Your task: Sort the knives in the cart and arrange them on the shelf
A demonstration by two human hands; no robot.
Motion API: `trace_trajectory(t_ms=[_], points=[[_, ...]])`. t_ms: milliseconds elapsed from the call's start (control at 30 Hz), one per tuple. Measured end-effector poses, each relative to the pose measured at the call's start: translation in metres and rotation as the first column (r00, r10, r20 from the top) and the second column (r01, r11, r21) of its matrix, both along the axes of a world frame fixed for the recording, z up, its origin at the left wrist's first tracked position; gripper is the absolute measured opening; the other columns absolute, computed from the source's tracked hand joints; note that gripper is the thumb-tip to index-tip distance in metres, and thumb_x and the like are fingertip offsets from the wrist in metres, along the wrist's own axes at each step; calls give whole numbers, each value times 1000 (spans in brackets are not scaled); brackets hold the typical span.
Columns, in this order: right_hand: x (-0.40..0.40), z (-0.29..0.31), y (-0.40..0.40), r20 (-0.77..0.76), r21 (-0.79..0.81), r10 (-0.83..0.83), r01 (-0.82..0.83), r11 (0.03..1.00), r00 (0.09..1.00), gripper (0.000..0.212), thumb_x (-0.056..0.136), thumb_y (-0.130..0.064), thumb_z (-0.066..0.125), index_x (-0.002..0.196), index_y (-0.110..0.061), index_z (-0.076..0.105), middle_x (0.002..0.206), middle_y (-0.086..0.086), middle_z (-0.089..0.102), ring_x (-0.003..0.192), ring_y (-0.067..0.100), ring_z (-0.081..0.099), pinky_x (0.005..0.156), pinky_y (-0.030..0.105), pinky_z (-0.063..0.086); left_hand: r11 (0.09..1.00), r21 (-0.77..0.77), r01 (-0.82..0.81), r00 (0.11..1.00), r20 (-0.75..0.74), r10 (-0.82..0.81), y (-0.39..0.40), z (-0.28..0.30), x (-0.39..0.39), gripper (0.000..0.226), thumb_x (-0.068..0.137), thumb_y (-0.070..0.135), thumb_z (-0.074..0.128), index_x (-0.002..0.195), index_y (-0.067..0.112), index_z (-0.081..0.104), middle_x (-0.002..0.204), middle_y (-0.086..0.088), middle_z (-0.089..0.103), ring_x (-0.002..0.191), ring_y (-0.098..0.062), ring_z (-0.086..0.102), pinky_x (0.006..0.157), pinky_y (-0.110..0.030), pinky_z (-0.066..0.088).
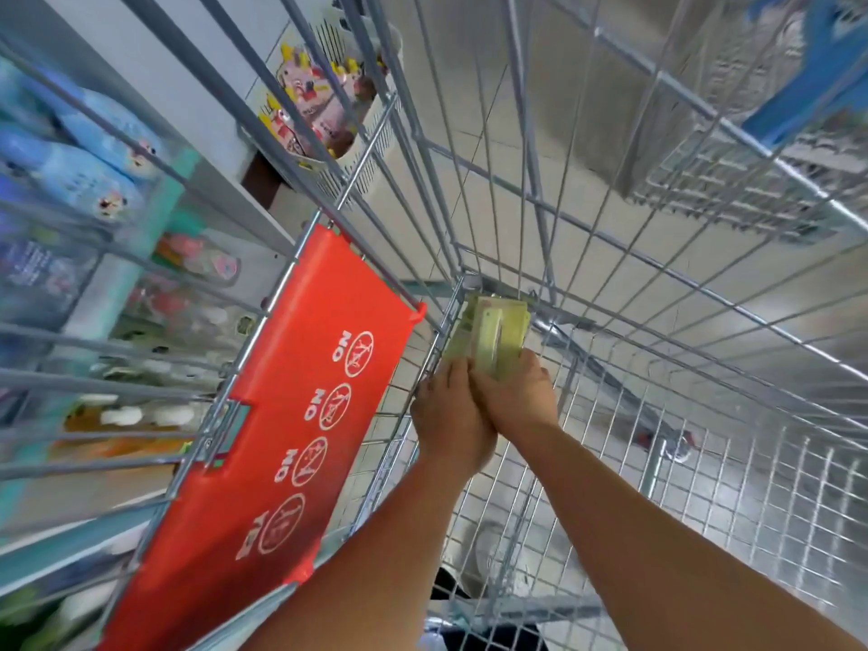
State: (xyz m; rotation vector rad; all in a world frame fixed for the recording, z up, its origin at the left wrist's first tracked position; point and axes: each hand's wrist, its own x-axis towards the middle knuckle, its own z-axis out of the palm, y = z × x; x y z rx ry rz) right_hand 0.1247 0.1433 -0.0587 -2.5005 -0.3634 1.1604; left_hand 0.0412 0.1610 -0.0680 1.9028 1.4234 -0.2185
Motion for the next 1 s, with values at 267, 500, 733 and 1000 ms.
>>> trace_trajectory(t_ms=[267, 500, 733, 1000], points=[[5, 2, -15, 86, 55, -106, 101, 993, 991, 49, 84, -33, 61, 126, -12, 47, 112, 7, 48, 106, 28, 51, 84, 31, 41, 995, -93, 30, 986, 165, -14, -7, 14, -5, 54, 79, 16, 38, 131, 26, 48, 122, -3, 57, 112, -32, 53, 92, -40, 42], [9, -3, -28, 133, 32, 11, -16, 999, 991, 54, 86, -38, 60, 131, -14, 44, 127, 9, 50, 121, 29, 42, 102, 38, 37, 997, 30, -68, 995, 76, 66, -15, -2, 6, 40, 85, 14, 55, 124, 11, 51, 126, -8, 53, 110, -32, 51, 87, -44, 46], [11, 2, -35, 65, 151, -37, 27, 988, 997, 57, 81, -35, 70, 130, -18, 47, 119, -1, 51, 112, 25, 50, 99, 42, 43, 952, -105, -287, 953, 73, 295, -3, -5, 13, 42, 86, 30, 57, 125, 15, 53, 116, -8, 61, 105, -31, 56, 88, -43, 48], [12, 7, -42, 18, 121, 27, -29, 992, 999, 67, 82, -38, 66, 139, -17, 38, 123, 9, 55, 111, 28, 55, 93, 35, 46, 926, -178, -333, 936, 57, 348, -12, 5, 24, 37, 86, 10, 56, 123, 10, 56, 119, -16, 56, 108, -34, 55, 93, -38, 47]])
